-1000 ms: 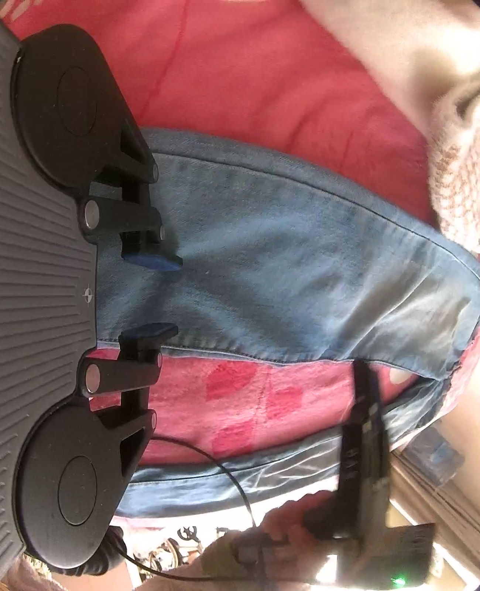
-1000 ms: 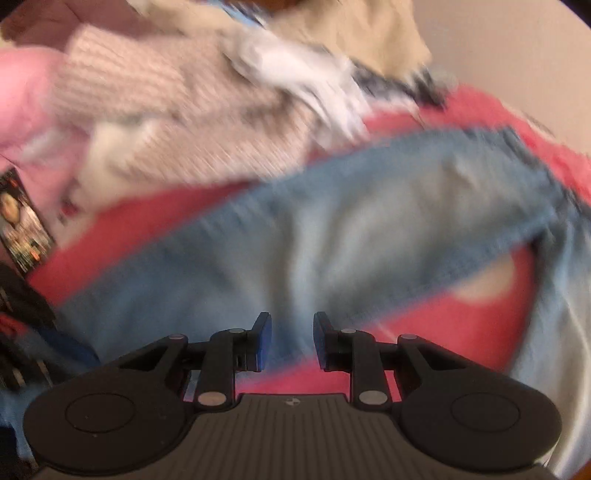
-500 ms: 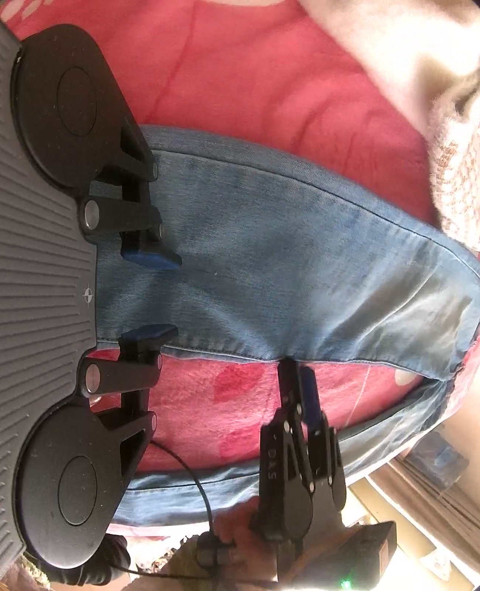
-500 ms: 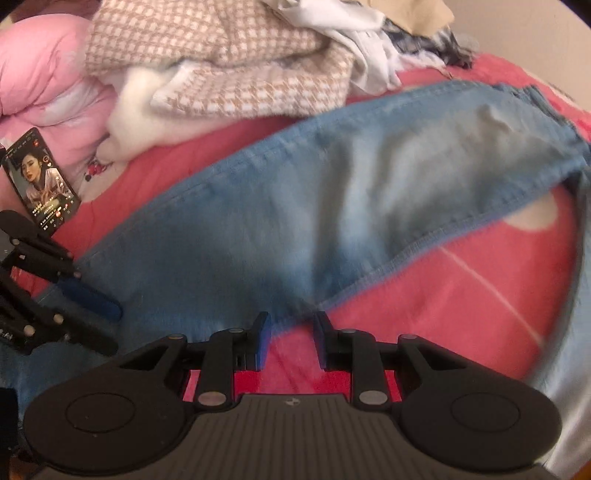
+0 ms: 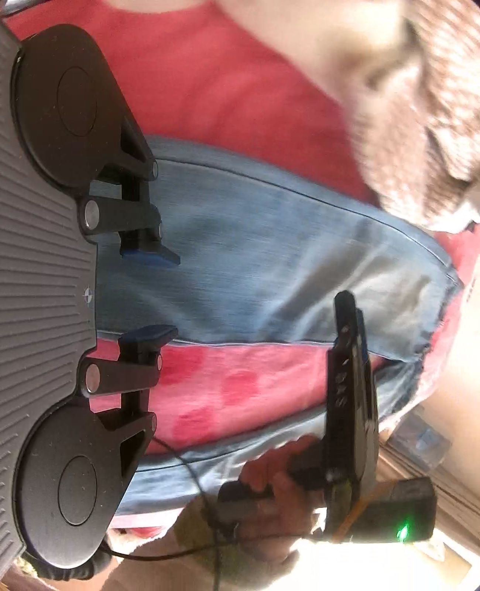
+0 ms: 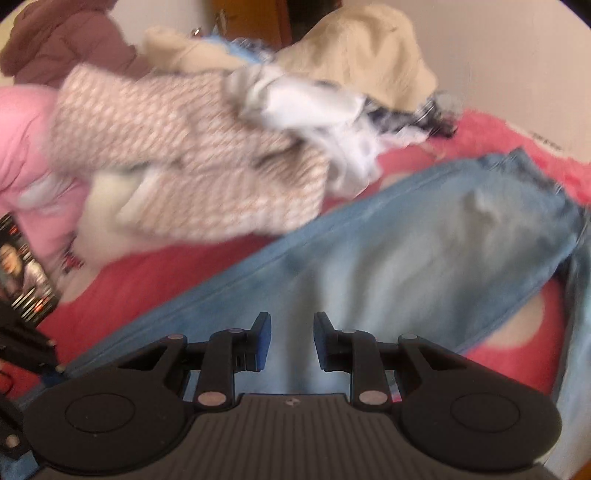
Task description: Fold clothes
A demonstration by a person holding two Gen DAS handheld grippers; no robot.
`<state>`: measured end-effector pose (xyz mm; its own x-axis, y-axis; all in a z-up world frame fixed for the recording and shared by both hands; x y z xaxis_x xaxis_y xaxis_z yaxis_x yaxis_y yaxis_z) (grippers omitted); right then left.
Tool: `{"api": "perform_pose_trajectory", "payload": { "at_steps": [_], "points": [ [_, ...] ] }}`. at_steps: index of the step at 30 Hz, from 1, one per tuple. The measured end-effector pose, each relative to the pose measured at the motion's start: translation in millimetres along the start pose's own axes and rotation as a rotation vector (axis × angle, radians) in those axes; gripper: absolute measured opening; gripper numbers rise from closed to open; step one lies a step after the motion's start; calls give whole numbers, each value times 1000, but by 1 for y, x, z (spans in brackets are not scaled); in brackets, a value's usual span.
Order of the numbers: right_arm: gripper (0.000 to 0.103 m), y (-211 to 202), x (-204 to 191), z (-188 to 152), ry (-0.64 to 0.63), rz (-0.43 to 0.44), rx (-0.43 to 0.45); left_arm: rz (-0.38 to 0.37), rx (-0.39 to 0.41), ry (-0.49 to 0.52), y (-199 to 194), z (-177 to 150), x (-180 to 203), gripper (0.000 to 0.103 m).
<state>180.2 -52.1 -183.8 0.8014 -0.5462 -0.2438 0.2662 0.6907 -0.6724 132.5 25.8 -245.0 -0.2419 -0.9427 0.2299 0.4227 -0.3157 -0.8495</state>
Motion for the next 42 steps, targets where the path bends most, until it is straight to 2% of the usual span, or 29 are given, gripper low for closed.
{"api": "perform_pose_trajectory", "payload": {
  "at_steps": [2,8,11,14,18,20,23,26,27,28,29,32,35,38,39,40,42],
  "points": [
    [27,2,23,13,19,-33,33,-4,16,18,6,15,3,33],
    [27,7,127,51,163,-165,119,-31,58,43,38,55,18,33],
    [27,14,175,57,183,-247,131,-45,65,47,61,67,27,33],
    [27,29,201,28,223,-242,30,-69,75,37,78,81,29,33],
    [27,17,172,3,47,-215,-66,-84,112,5,97,105,22,33],
    [27,10,169,5,60,-149,-127,-91,126,-19,107,118,18,33],
    [27,-3,192,37,148,-139,-76,-112,142,-45,118,132,17,33],
    [28,14,232,82,234,-174,-29,-131,158,-44,118,130,17,33],
    [30,20,245,97,263,-185,-14,-137,164,-44,117,128,17,33],
    [39,25,258,112,292,-197,1,-145,167,-47,117,128,17,33],
    [43,31,271,127,321,-208,17,-152,167,-52,117,127,15,33],
    [44,47,310,172,407,-243,63,-170,168,-73,116,127,13,33],
    [45,72,335,197,417,-326,56,-186,169,-87,122,130,12,33],
    [48,87,362,208,471,-382,35,-204,169,-101,123,131,11,33],
    [49,93,370,212,481,-366,29,-211,168,-106,123,131,10,33],
    [59,97,374,215,477,-354,24,-218,167,-111,123,130,9,33],
    [69,106,381,217,453,-344,-2,-232,166,-120,124,130,7,33]
  ]
}}
Point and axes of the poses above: each gripper's, at about its wrist camera, not at the fingertips, and y roughly the way its jaws point, x to its right, z to its top, the point moved 9 cm from there along y, roughly the way its jaws point, and after that the axes turned 10 degrees about z, right-handed, at the moved point
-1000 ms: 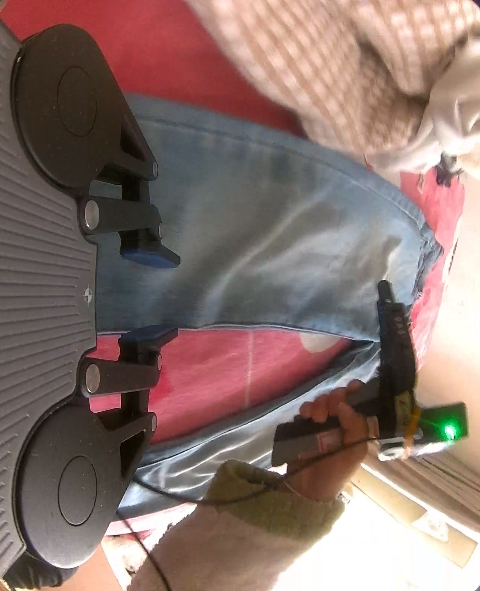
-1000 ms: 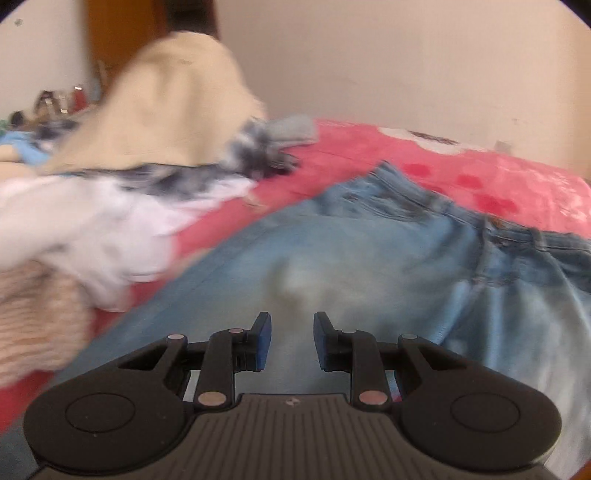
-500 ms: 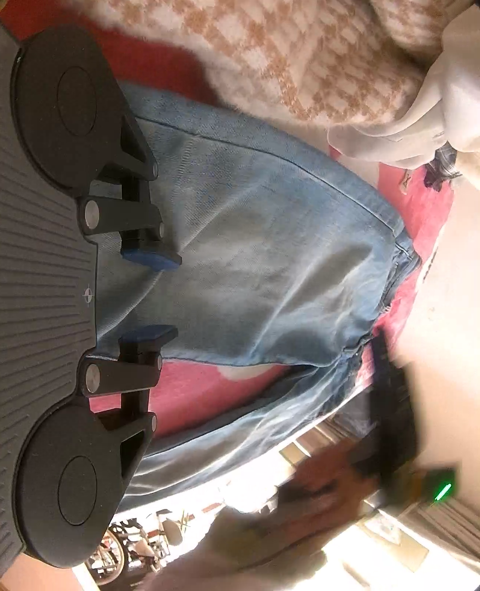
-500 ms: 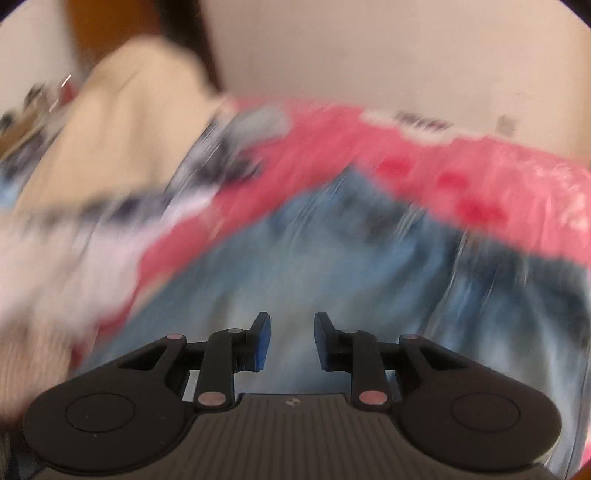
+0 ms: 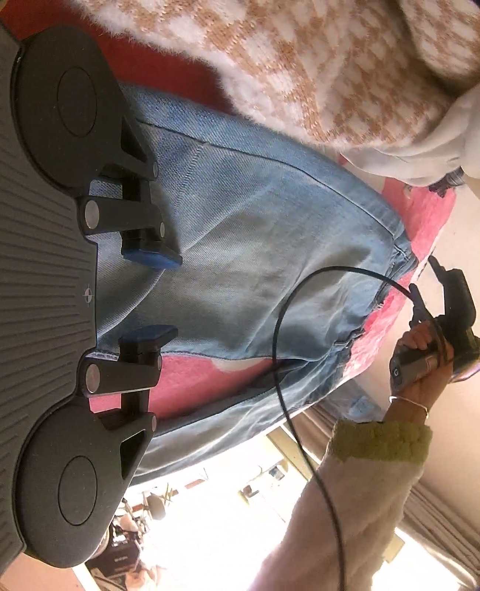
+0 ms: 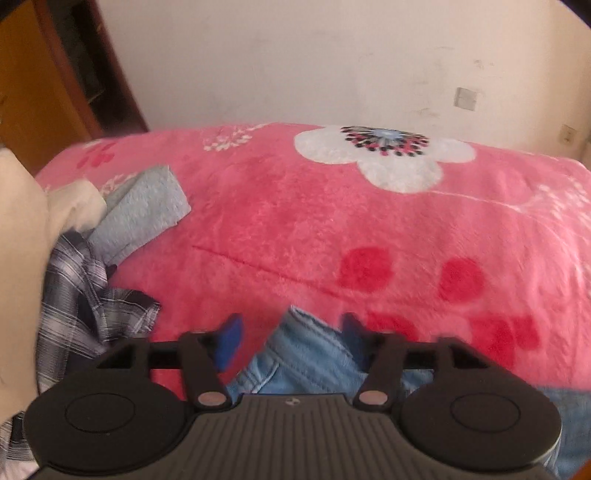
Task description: Fold clothes
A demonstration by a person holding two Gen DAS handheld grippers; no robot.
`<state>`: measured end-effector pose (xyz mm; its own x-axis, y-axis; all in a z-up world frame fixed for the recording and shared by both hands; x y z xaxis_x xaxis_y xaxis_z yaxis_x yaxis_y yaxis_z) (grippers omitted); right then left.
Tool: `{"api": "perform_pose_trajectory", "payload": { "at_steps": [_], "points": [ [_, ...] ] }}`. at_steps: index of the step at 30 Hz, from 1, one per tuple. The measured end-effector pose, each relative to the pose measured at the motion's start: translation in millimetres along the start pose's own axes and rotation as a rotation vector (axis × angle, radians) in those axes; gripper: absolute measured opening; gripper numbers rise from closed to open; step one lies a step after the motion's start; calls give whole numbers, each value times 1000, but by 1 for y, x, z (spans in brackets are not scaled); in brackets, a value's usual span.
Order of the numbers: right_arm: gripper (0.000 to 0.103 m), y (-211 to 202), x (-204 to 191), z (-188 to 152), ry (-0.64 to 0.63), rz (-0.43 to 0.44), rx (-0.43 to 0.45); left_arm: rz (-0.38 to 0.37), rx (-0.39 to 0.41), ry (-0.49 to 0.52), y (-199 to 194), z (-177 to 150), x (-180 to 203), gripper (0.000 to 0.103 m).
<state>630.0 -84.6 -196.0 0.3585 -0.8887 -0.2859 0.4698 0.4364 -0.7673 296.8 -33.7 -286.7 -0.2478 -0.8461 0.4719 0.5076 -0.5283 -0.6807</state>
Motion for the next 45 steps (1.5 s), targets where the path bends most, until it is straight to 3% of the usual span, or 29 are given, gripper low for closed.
{"api": "perform_pose_trajectory", "payload": {
  "at_steps": [6,10,17,18,19,22,26,31,33,36,37,40,45],
  "points": [
    [68,22,-8,-5,-79,46,-91,-29,3,-27,-2,-1,-4,33],
    [50,21,-6,-12,-150,14,-92,-38,15,-22,-5,-3,-4,33],
    [48,16,-3,-15,-180,51,-68,-52,21,-31,-4,-2,-6,33],
    [46,18,-5,-18,-199,50,-73,-54,22,-34,-4,-1,-6,33],
    [30,19,-6,-21,-218,50,-78,-54,23,-36,-5,-2,-6,33],
    [15,22,-13,-28,-297,35,-67,-51,27,-32,-6,-2,-6,33],
    [13,13,-13,-25,-325,3,32,-41,30,-19,-7,-3,-5,33],
    [15,26,-12,-29,-333,-12,57,-35,27,-10,-11,-5,-5,33],
    [23,38,-12,-33,-344,-28,48,-31,29,-5,-14,-5,-5,33],
    [45,30,-9,-22,-287,-40,81,-25,34,-1,-15,-7,-4,33],
    [48,26,-8,-25,-276,-26,66,-23,36,0,-16,-8,-4,33],
    [47,11,-6,-34,-244,16,20,-20,37,0,-17,-8,-4,33],
    [29,-15,-2,-50,-191,86,-57,-15,34,-3,-16,-8,-3,33]
  ]
}}
Point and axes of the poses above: each gripper's, at about its wrist camera, not at the fingertips, and y roughly the way its jaws point, x to its right, z to its top, the point moved 9 cm from there along y, roughly the way its jaws point, and after that the axes turned 10 degrees about z, right-handed, at the moved point
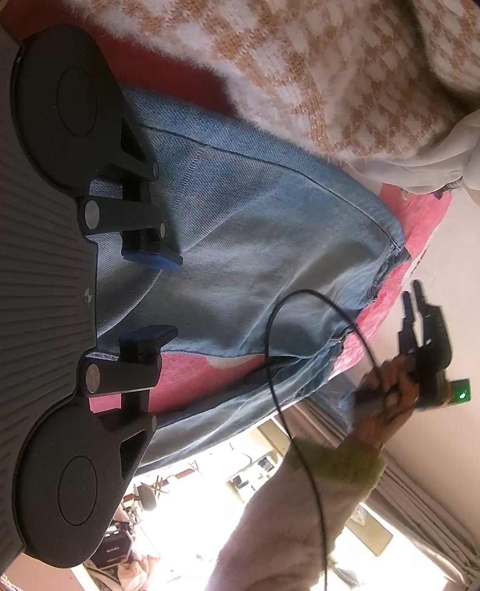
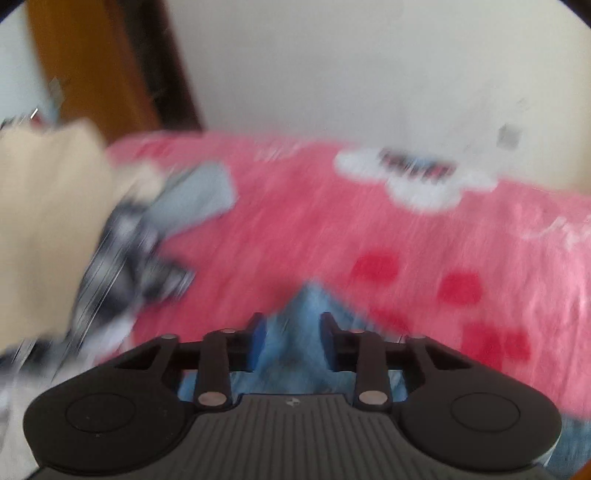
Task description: Fold clothes
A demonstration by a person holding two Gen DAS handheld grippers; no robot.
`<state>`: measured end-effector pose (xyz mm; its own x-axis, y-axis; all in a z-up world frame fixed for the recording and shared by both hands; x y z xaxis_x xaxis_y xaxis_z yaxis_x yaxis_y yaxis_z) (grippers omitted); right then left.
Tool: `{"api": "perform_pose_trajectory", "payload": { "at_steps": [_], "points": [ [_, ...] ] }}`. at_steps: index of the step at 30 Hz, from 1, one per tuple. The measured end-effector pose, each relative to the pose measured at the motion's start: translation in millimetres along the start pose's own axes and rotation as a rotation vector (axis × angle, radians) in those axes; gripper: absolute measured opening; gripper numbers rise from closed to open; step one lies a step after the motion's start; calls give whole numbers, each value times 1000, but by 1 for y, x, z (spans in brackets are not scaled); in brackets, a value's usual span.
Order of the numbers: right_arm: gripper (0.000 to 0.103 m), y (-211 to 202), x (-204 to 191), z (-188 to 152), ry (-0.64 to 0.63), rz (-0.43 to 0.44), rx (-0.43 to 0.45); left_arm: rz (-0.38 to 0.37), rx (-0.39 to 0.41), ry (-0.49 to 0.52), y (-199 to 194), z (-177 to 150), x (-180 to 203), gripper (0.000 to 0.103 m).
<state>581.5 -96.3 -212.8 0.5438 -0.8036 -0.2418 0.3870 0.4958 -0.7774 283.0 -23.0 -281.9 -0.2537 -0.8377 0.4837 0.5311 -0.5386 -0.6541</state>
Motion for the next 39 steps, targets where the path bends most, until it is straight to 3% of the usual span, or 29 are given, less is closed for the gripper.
{"api": "perform_pose_trajectory", "payload": {
  "at_steps": [3,5,7,9,13,19,23,26,31,34,36,39],
  "points": [
    [28,-15,-1,-10,33,47,-40,7,-2,3,-1,0,1,33],
    [27,5,11,-14,45,-32,-50,21,-1,4,-2,-1,2,33],
    [20,12,30,-8,141,-46,-1,41,3,1,-6,-1,2,33],
    [22,-5,51,6,336,-37,133,70,8,-1,-11,-1,1,33],
    [23,-45,71,13,446,-49,246,133,23,-6,-31,-1,-5,38],
    [23,-113,69,-1,450,-72,278,218,34,-17,-68,-7,-4,39],
    [23,-173,44,-17,434,-23,319,275,33,14,-92,-21,5,40],
    [23,-231,4,-46,383,39,341,321,9,67,-104,-39,17,40],
    [23,-310,-74,-151,284,85,284,382,-52,187,-101,-81,36,40],
    [23,-332,-115,-235,230,82,227,451,-113,208,-99,-118,28,40],
    [23,-335,-136,-285,191,50,190,492,-86,248,-114,-134,26,40],
    [23,-333,-163,-343,174,47,142,533,-118,198,-146,-160,10,40]
  ]
}}
Point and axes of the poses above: each gripper's, at about its wrist camera, not at the fingertips, and y roughly the way its jaws point, x to its right, z to its top, the point moved 9 cm from there along y, roughly the way its jaws point, and after that the axes turned 10 degrees about z, right-handed, at the moved point
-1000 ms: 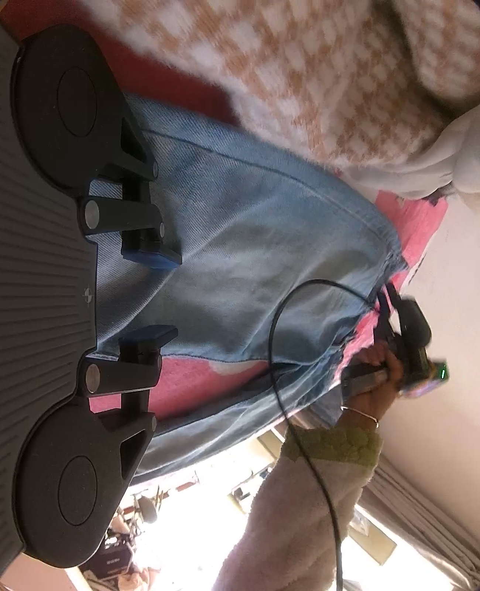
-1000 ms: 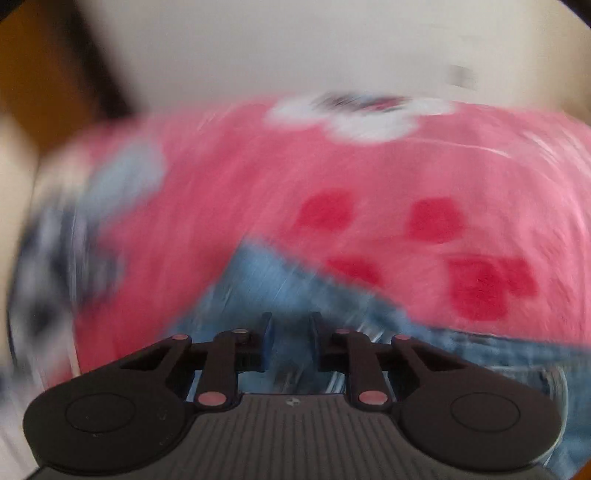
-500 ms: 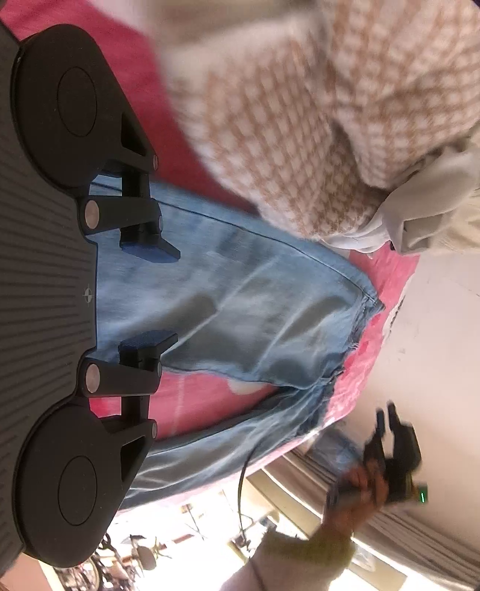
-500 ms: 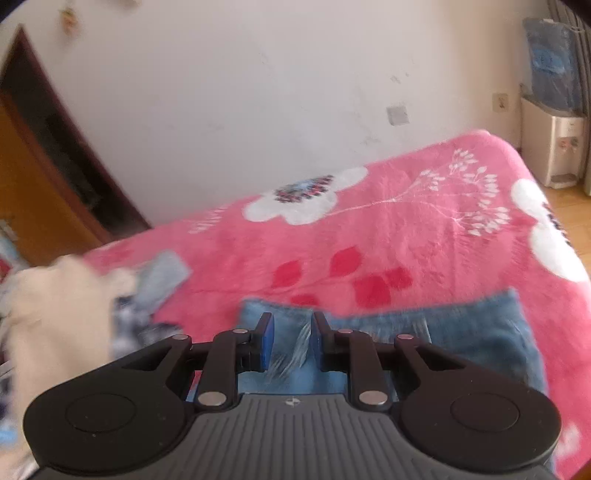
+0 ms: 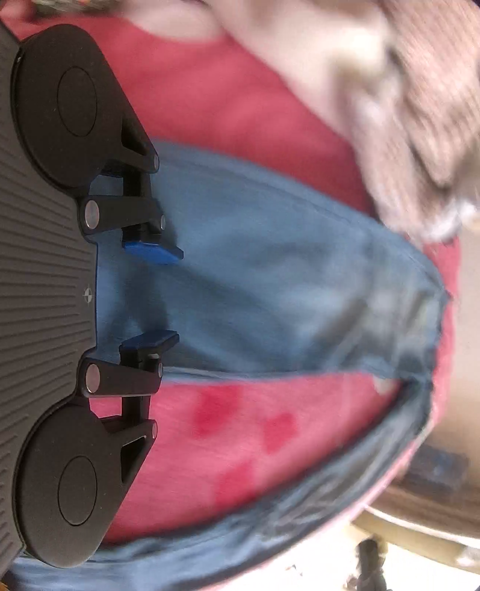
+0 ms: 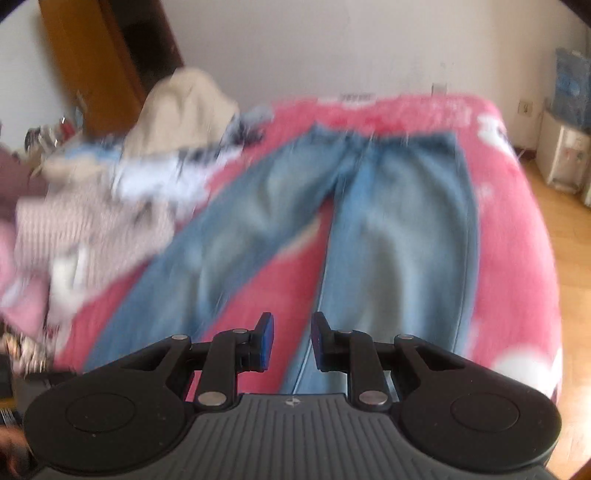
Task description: Fold clothes
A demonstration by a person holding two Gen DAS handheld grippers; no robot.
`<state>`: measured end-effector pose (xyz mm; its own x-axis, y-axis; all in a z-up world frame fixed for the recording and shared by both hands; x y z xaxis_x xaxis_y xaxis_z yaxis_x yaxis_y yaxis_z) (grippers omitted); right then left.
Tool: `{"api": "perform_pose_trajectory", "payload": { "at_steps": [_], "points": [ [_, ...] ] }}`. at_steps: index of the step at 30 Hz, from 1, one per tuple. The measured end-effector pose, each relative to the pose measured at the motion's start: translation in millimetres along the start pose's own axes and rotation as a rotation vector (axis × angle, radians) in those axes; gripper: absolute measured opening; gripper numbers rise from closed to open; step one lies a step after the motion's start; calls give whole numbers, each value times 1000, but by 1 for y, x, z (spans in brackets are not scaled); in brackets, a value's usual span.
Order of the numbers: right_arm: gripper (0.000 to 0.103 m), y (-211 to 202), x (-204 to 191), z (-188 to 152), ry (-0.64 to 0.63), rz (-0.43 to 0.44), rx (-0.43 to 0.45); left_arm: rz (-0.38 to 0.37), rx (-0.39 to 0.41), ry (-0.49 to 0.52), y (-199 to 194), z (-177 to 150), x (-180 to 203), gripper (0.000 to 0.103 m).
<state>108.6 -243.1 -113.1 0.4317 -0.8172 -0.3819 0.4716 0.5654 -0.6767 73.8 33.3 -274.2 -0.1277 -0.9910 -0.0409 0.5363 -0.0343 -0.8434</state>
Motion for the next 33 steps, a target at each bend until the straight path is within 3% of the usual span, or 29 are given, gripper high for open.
{"api": "perform_pose_trajectory", "payload": {
  "at_steps": [4,10,12,22,24,27,32,33],
  "points": [
    [23,24,-28,-22,4,72,-29,10,-57,-48,-20,-32,-23,40],
    [23,107,-67,21,-39,162,7,26,-120,-76,-43,-60,-39,39],
    [23,121,-79,10,-89,169,-13,19,-131,-102,-45,-60,-41,40],
    [21,189,-139,-47,-341,206,-110,12,9,-153,-51,4,-53,40],
    [22,175,-158,-74,-419,294,-167,3,21,-158,-43,15,-48,40],
    [21,156,-169,-87,-508,394,-229,-26,39,-163,-33,27,-34,40],
    [22,166,-117,-11,-361,262,-127,-46,60,-146,-24,38,-13,40],
    [22,174,-100,16,-308,220,-88,-50,63,-145,-22,39,-10,40]
  ]
}}
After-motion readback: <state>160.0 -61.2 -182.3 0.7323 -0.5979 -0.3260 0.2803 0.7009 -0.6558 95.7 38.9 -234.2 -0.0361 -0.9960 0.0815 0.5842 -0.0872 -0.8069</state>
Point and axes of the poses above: each gripper's, at about its wrist camera, not at the fingertips, and y roughly the way its jaws point, x to its right, z to its top, the point moved 9 cm from there along y, roughly the way its jaws point, and after that the axes turned 10 degrees about z, right-handed, at the moved point
